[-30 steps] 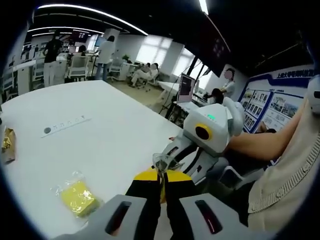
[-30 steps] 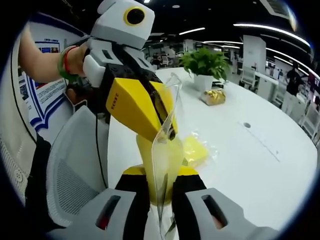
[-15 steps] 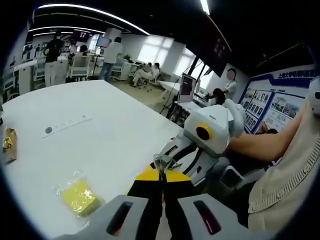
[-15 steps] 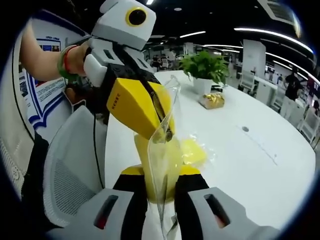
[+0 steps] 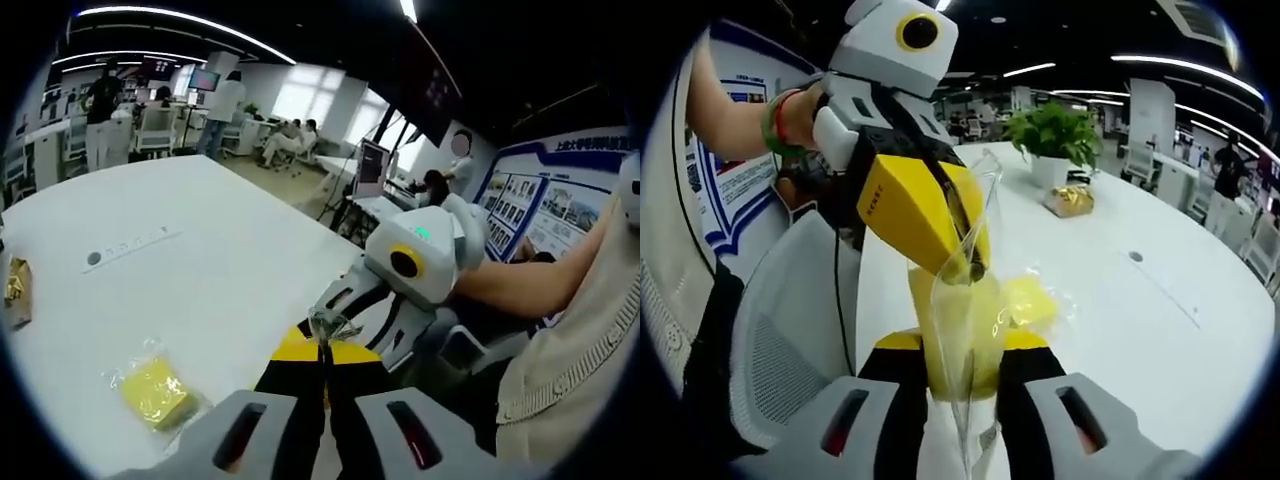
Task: Compare the silicone blocks by pressing each to a similar depth, holding the contact briefly, and releasing to observe deformation and rebound differences across the visible hardness samples.
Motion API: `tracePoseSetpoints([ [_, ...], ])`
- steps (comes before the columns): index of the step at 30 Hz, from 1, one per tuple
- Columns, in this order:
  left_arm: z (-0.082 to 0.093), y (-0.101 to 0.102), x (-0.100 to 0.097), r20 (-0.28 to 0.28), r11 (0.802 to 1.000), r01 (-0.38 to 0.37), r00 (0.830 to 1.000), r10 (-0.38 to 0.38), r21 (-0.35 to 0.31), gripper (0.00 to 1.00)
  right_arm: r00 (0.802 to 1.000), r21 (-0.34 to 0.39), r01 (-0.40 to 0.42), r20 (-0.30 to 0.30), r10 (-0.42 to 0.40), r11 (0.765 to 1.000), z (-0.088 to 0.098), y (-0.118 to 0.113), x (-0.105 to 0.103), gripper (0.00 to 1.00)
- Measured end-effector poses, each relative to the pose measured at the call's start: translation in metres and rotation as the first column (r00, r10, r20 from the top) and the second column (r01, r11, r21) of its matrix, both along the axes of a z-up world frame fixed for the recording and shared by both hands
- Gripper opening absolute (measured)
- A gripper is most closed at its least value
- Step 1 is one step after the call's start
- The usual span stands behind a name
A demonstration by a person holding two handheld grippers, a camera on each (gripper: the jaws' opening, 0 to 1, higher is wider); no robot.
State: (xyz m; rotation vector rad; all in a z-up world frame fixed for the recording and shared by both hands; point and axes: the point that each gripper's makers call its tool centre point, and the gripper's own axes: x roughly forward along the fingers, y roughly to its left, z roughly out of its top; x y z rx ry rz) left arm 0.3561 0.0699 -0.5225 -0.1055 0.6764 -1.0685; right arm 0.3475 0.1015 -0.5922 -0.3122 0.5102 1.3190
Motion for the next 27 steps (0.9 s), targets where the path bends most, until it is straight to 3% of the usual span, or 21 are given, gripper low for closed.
tracePoseSetpoints([
  [17, -0.0029, 0.0053, 0.0013, -0.023, 1.0, -0.018, 1.0, 0.018, -0.008, 0.0, 1.0, -0.004, 0.007, -0.012, -0.007, 1.0, -0.0036, 0.0006, -0.0003, 0.3],
  [27, -0.0096, 0.0078, 0.0007, -0.05, 0.999, -0.041, 0.998, 0.04, -0.021, 0.0, 0.996, 0.022, 0.091, -0.001, -0.091, 0.996, 0.0043, -0.0087, 0.0072, 0.57],
])
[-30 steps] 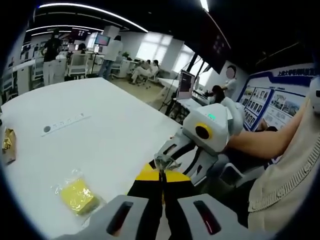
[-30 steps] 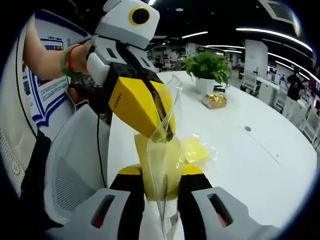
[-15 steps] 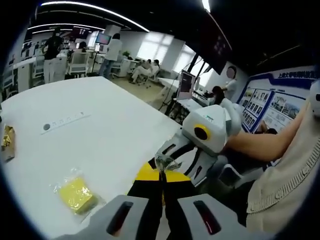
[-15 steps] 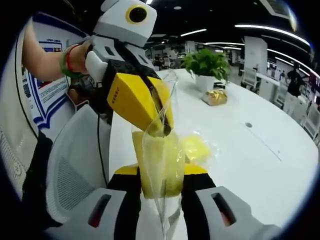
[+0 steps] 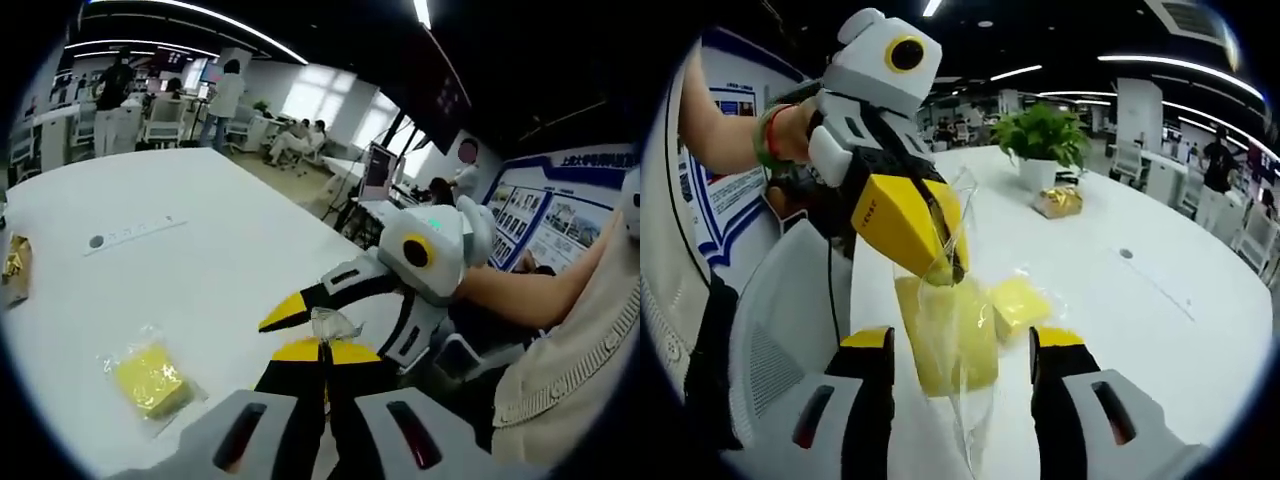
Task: Compare the silicone blocks by pressing each to a similar depth, holding the contact briefly, and releasing to observe deformation and rebound differences across the visible hardness samples.
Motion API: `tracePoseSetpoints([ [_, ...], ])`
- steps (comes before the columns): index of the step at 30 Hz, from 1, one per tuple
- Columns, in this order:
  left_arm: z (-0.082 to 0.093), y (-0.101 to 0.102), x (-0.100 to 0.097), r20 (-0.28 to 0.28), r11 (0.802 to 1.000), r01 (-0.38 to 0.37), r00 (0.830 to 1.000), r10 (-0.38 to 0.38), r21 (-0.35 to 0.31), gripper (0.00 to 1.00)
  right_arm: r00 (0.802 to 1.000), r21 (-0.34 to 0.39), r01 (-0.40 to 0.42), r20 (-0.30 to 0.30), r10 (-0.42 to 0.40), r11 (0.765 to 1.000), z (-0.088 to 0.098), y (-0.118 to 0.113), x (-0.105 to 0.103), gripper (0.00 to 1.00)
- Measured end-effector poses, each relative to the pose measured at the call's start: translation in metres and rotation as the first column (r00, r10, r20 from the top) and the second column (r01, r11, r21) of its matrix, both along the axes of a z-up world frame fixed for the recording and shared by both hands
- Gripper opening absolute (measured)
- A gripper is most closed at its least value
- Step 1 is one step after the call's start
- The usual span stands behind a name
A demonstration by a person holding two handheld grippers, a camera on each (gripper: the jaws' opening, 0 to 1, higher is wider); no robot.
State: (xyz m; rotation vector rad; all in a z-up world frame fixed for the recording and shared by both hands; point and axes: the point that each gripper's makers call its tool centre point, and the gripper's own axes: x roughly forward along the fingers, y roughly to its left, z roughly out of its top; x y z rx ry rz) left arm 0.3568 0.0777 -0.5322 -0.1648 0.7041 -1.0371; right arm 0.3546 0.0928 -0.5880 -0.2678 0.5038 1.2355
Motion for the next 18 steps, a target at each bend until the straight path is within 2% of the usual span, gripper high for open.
tracePoseSetpoints([
  [4, -0.005, 0.0, 0.002, -0.012, 1.0, -0.013, 1.0, 0.013, -0.014, 0.0, 0.997, 0.02, 0.075, -0.007, -0.075, 0.997, 0.002, -0.012, 0.001, 0.69],
  [12, -0.013, -0.002, 0.012, -0.053, 0.996, -0.054, 0.997, 0.05, -0.069, 0.0, 0.982, 0.047, 0.191, -0.01, -0.191, 0.98, 0.0, -0.045, -0.01, 0.74],
  [18, -0.023, -0.008, 0.021, -0.081, 0.992, -0.082, 0.994, 0.074, -0.095, 0.0, 0.956, 0.037, 0.288, -0.059, -0.286, 0.957, -0.005, -0.077, -0.024, 0.83],
])
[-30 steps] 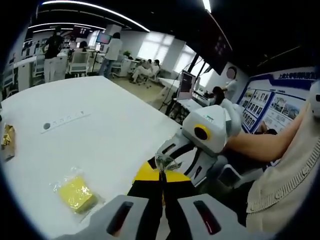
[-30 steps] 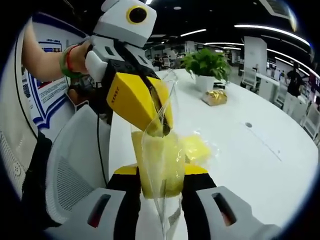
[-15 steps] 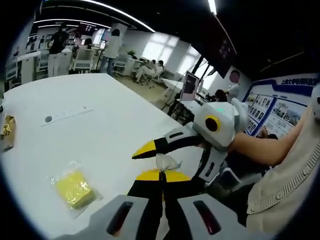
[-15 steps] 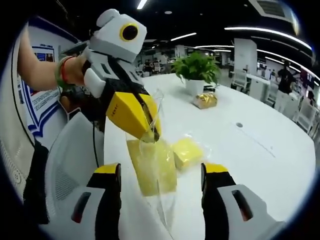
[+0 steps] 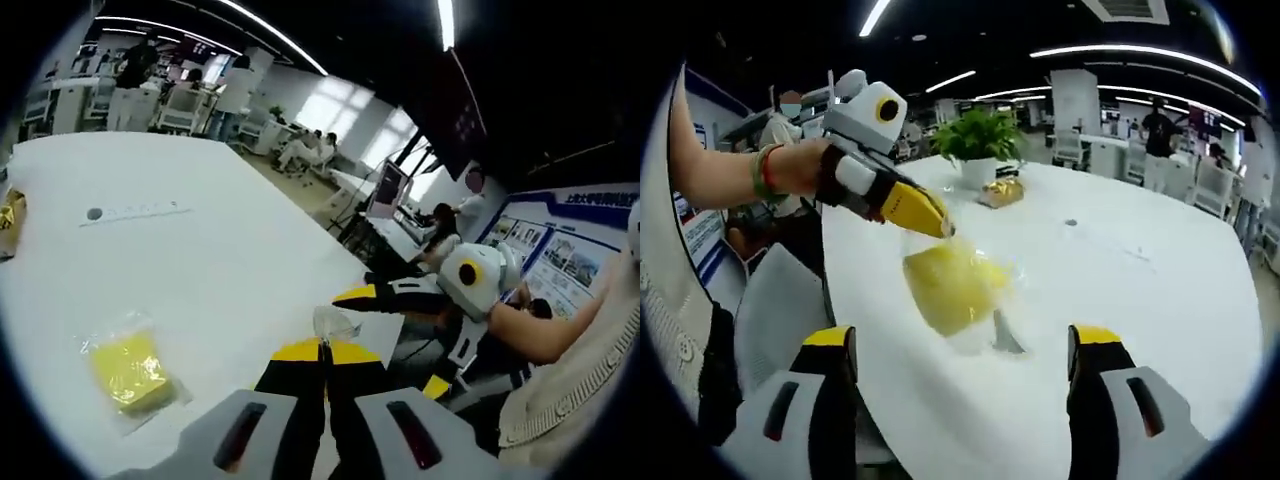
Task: Compare the silicone blocks by pressing each to a similar depth, holding the contact briefly, and releasing to observe deformation and rebound differences across the visible hardness samples.
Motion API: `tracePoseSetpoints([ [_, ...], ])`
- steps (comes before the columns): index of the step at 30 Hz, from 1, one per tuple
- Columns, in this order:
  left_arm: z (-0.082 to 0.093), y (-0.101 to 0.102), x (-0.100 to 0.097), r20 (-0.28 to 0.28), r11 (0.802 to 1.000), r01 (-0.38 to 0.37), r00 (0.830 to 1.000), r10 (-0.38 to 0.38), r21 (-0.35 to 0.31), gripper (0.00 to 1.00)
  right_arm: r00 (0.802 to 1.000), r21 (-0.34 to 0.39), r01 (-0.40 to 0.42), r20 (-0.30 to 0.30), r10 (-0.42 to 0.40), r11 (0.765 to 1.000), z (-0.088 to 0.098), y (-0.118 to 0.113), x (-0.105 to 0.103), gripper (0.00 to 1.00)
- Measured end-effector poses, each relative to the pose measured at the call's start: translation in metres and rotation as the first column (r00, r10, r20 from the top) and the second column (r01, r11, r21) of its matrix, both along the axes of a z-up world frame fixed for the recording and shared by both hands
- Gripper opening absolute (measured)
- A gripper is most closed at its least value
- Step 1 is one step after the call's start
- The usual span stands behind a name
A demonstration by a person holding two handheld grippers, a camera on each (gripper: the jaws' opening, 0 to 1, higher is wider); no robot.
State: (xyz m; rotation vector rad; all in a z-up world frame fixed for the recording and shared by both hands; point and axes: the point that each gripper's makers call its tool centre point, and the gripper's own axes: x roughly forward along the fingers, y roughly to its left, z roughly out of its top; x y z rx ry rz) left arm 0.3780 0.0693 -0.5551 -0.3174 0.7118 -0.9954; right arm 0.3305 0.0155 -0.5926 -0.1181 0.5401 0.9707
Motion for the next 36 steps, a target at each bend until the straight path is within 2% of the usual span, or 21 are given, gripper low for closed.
tracePoseSetpoints([
  [3, -0.008, -0.004, 0.011, -0.039, 0.998, -0.048, 0.998, 0.046, -0.041, 0.0, 0.999, -0.014, 0.046, -0.007, -0.046, 0.999, -0.003, -0.015, -0.004, 0.82],
  [9, -0.024, -0.019, 0.024, -0.093, 0.992, -0.087, 0.993, 0.079, -0.093, 0.0, 0.992, -0.023, 0.123, -0.029, -0.123, 0.992, -0.009, -0.042, -0.018, 0.8],
  [12, -0.034, -0.028, 0.032, -0.145, 0.984, -0.119, 0.984, 0.1, -0.13, 0.0, 0.985, -0.024, 0.163, -0.051, -0.164, 0.986, -0.014, -0.053, -0.022, 0.8],
  [16, -0.051, -0.037, 0.044, -0.207, 0.974, -0.17, 0.969, 0.138, -0.147, 0.0, 0.977, -0.029, 0.199, -0.071, -0.2, 0.98, -0.02, -0.064, -0.025, 0.79],
  [17, -0.054, -0.039, 0.047, -0.207, 0.975, -0.169, 0.969, 0.137, -0.147, 0.0, 0.976, -0.032, 0.204, -0.074, -0.205, 0.979, -0.021, -0.066, -0.026, 0.78],
  [20, -0.068, -0.045, 0.059, -0.249, 0.967, -0.202, 0.955, 0.16, -0.155, 0.0, 0.971, -0.03, 0.218, -0.096, -0.22, 0.975, -0.024, -0.069, -0.026, 0.77],
  [23, -0.072, -0.046, 0.073, -0.333, 0.939, -0.283, 0.92, 0.207, -0.197, 0.0, 0.962, 0.001, 0.247, -0.121, -0.245, 0.969, -0.023, -0.071, -0.022, 0.76],
  [24, -0.075, -0.046, 0.079, -0.325, 0.936, -0.288, 0.921, 0.213, -0.202, 0.0, 0.961, 0.001, 0.249, -0.119, -0.248, 0.968, -0.023, -0.072, -0.021, 0.76],
  [32, -0.1, -0.041, 0.108, -0.35, 0.926, -0.338, 0.899, 0.263, -0.171, 0.0, 0.955, -0.028, 0.261, -0.138, -0.262, 0.965, -0.032, -0.076, -0.016, 0.74],
  [36, -0.119, -0.033, 0.123, -0.367, 0.919, -0.374, 0.878, 0.308, -0.123, 0.0, 0.947, -0.028, 0.278, -0.161, -0.279, 0.96, -0.037, -0.08, -0.012, 0.72],
])
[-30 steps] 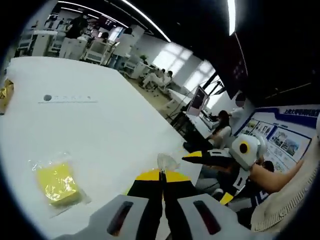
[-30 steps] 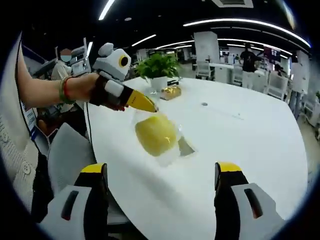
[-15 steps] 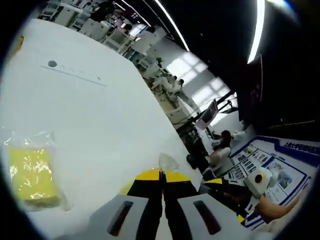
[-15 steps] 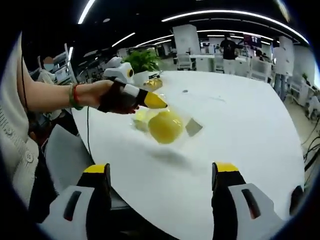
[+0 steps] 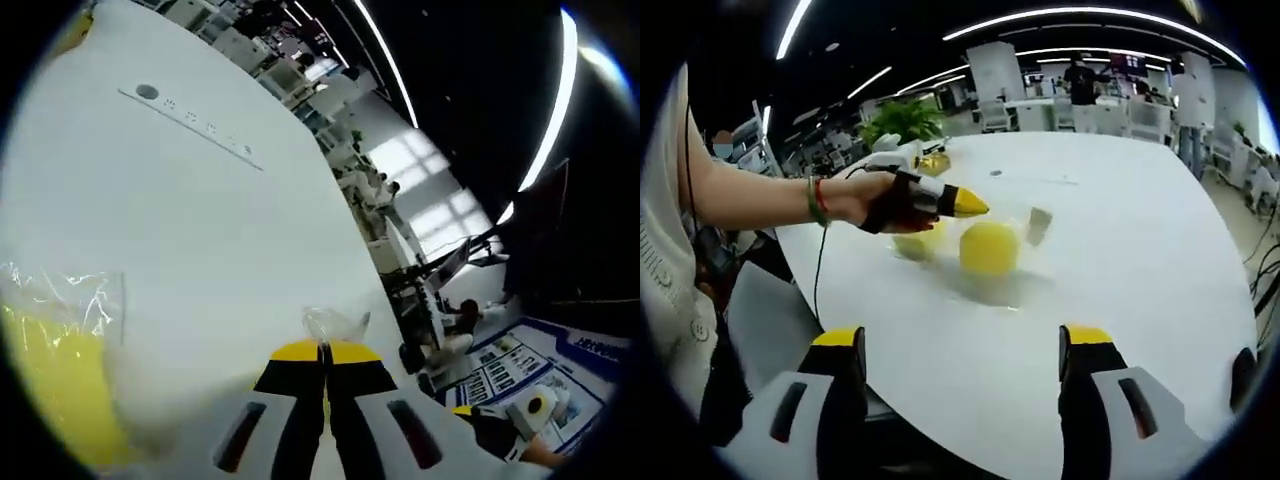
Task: Compare the silicone blocks by pressing each to a similar depth, holding the contact briefly, and releasing to observe deformation and rebound differences across the visible hardness samples.
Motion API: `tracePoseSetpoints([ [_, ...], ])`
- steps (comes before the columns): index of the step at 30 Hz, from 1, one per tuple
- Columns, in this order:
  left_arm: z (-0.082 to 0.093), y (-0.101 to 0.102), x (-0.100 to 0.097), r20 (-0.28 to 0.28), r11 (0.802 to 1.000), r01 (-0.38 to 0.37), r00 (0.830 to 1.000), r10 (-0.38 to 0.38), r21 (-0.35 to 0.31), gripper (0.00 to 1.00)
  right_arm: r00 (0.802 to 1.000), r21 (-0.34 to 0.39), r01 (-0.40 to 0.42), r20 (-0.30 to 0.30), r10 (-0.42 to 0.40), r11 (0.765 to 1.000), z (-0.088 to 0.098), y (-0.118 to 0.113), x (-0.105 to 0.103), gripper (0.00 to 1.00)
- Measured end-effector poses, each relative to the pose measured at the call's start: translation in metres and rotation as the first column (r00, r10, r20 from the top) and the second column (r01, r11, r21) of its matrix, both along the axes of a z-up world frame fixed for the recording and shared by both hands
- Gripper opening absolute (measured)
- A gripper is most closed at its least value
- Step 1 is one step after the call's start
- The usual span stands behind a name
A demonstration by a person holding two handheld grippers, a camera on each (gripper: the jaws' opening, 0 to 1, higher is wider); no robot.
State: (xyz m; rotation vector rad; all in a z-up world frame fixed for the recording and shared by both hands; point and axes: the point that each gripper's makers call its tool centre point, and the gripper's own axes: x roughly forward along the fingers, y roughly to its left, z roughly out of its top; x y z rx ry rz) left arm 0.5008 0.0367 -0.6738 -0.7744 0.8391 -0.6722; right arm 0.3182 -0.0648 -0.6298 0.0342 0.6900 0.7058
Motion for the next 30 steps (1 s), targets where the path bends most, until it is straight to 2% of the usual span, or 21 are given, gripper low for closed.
tracePoseSetpoints([
  [4, -0.021, 0.009, 0.009, -0.024, 0.998, -0.021, 0.999, 0.022, 0.06, 0.0, 1.0, 0.002, 0.01, -0.007, -0.01, 1.0, -0.003, -0.001, 0.005, 0.71],
  [11, -0.042, 0.018, 0.016, -0.062, 0.995, -0.025, 0.998, 0.031, 0.095, 0.0, 1.0, 0.006, -0.006, -0.029, 0.007, 1.0, -0.01, 0.005, 0.01, 0.68],
  [13, -0.049, 0.022, 0.018, -0.092, 0.994, -0.035, 0.995, 0.045, 0.105, 0.0, 0.999, 0.014, -0.008, -0.033, 0.008, 1.0, -0.011, 0.008, 0.012, 0.68],
  [15, -0.057, 0.026, 0.017, -0.096, 0.988, -0.02, 0.995, 0.035, 0.155, 0.0, 1.0, 0.02, -0.01, -0.028, 0.011, 1.0, -0.01, 0.01, 0.013, 0.68],
  [16, -0.06, 0.027, 0.018, -0.095, 0.987, -0.018, 0.995, 0.033, 0.159, 0.0, 0.999, 0.02, -0.012, -0.029, 0.013, 1.0, -0.01, 0.011, 0.013, 0.67],
  [18, -0.058, 0.026, 0.019, -0.099, 0.99, -0.019, 0.995, 0.033, 0.137, 0.0, 0.999, 0.016, -0.018, -0.03, 0.019, 1.0, -0.011, 0.011, 0.014, 0.67],
  [25, -0.055, 0.027, 0.02, -0.073, 0.985, 0.005, 0.997, 0.007, 0.171, 0.02, 0.998, 0.012, -0.035, -0.046, 0.035, 0.999, -0.016, 0.017, 0.013, 0.67],
  [29, -0.054, 0.037, 0.02, -0.022, 0.962, 0.042, 0.999, -0.038, 0.269, 0.07, 0.998, 0.03, -0.044, -0.045, 0.045, 0.999, -0.012, 0.023, 0.014, 0.66],
  [30, -0.051, 0.037, 0.02, -0.011, 0.96, 0.05, 0.999, -0.049, 0.276, 0.08, 0.998, 0.029, -0.048, -0.042, 0.05, 0.998, -0.011, 0.025, 0.014, 0.66],
])
